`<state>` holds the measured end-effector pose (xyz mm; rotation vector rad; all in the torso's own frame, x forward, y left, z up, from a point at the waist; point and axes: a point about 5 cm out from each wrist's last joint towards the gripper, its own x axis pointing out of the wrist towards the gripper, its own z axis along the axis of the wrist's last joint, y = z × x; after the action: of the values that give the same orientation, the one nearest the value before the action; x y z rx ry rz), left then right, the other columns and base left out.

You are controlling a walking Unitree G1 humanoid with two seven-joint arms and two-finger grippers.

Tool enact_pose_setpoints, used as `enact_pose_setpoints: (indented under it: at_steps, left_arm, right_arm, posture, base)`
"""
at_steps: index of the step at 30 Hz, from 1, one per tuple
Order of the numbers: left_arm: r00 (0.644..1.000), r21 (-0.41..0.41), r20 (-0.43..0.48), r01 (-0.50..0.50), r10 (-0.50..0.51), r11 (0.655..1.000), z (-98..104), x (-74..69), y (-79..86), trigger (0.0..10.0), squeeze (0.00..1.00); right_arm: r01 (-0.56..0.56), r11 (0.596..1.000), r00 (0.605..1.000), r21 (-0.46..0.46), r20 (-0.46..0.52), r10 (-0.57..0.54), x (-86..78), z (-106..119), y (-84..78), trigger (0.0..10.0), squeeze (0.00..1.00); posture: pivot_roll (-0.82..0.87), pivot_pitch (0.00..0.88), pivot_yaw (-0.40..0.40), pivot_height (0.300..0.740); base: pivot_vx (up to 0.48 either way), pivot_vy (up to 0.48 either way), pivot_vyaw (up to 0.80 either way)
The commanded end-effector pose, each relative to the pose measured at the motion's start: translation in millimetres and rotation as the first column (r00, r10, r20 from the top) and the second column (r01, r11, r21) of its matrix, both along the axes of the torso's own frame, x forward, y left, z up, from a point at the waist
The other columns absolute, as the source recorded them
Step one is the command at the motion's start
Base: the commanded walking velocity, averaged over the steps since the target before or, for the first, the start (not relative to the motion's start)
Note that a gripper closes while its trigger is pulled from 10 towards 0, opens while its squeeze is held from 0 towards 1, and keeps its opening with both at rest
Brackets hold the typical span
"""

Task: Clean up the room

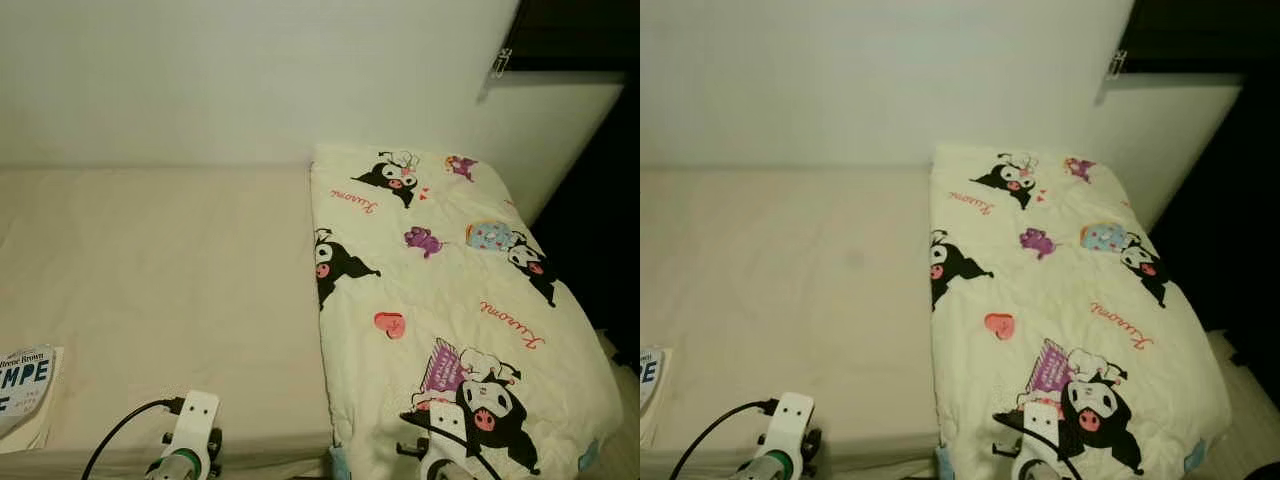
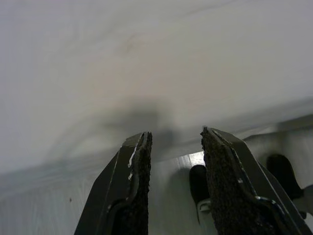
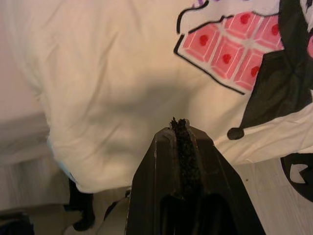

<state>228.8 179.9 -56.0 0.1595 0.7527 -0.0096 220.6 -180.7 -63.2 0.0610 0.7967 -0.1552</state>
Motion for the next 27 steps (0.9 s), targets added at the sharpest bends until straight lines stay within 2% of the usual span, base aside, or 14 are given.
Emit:
enact_pose_setpoints:
  at_steps: [1, 14, 17, 22, 23, 27]
  left_arm:
    - [0.999, 0.003, -0.042, -0.035, 0.035, 0.999, -6, -8.1, 4.9, 10.0, 0.00]
    - [0.994, -0.013, -0.030, -0.106, 0.106, 0.994, -1, -0.5, 5.0, 10.0, 0.00]
    - [0.999, 0.010, -0.038, -0.027, 0.027, 1.000, -2, 1.2, -4.3, 10.0, 0.00]
    - [0.999, 0.049, -0.050, 0.007, -0.005, 0.999, -6, -5.9, -10.5, 10.0, 0.00]
    - [0.998, 0.051, -0.054, 0.040, -0.037, 0.998, -11, -13.1, -19.3, 10.0, 0.00]
    - [0.996, 0.067, -0.054, 0.077, -0.074, 0.995, -15, -22.9, -27.8, 10.0, 0.00]
  right_arm:
    - [0.008, 1.000, 0.999, -0.001, -0.035, -0.008, -8.9, -6, 0.3, 10.0, 0.00]
    - [-0.015, 1.000, 1.000, -0.024, -0.020, 0.015, -7.4, -4, -2.5, 10.0, 0.00]
    - [0.008, 0.999, 1.000, -0.038, -0.021, -0.009, -7.6, -3, -10.3, 10.0, 0.00]
    - [0.050, 0.998, 0.999, -0.038, -0.019, -0.051, -12.6, -4, -18.1, 10.0, 0.00]
    - [0.076, 0.996, 0.997, -0.040, -0.015, -0.077, -16.1, -5, -23.7, 10.0, 0.00]
    - [0.035, 0.997, 0.999, -0.064, -0.039, -0.038, -24.5, -9, -28.7, 10.0, 0.00]
  posture:
    - [-0.02, 0.000, 0.052, 0.740]
    - [-0.04, 0.000, 0.050, 0.740]
    - [-0.07, 0.000, 0.073, 0.740]
    - [-0.09, 0.000, 0.073, 0.740]
    - [-0.10, 0.016, 0.044, 0.740]
    - [-0.10, 0.032, 0.017, 0.740]
  base:
    - [0.000, 0.000, 0.00]
    - [0.000, 0.000, 0.00]
    - [0.000, 0.000, 0.00]
    - [0.000, 0.000, 0.00]
    - [0.000, 0.000, 0.00]
    - [0.000, 0.000, 0.00]
